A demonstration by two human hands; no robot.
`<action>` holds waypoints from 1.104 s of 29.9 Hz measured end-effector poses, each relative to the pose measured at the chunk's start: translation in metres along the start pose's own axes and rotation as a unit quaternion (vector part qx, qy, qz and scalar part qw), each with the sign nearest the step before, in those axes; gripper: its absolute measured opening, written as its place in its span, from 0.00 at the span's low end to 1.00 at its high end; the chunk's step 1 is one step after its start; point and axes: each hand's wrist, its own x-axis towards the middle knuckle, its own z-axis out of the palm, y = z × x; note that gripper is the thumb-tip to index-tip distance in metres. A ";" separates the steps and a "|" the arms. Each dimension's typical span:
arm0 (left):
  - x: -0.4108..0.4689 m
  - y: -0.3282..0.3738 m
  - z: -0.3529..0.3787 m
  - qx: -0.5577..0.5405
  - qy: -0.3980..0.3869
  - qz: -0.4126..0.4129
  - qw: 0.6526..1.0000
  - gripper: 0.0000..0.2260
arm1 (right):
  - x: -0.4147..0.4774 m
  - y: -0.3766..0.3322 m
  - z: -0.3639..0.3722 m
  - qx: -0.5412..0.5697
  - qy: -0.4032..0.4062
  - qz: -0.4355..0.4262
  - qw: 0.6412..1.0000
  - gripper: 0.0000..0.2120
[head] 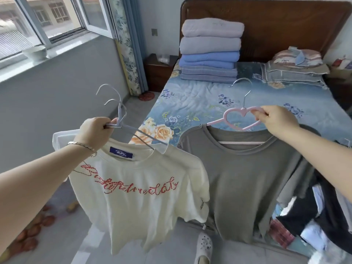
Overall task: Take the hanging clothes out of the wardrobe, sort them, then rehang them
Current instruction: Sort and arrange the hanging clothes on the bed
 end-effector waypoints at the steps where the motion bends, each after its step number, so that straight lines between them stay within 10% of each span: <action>1: 0.015 0.002 0.012 0.007 0.009 -0.006 1.000 0.23 | 0.014 0.009 0.007 0.013 0.010 0.004 1.000 0.15; 7: 0.119 0.022 0.092 0.171 0.011 -0.066 0.983 0.18 | 0.125 0.056 0.063 -0.068 0.014 0.012 0.998 0.17; 33: 0.416 -0.064 0.643 0.110 -0.204 -0.329 0.915 0.14 | 0.437 0.265 0.491 -0.018 -0.057 0.418 0.906 0.15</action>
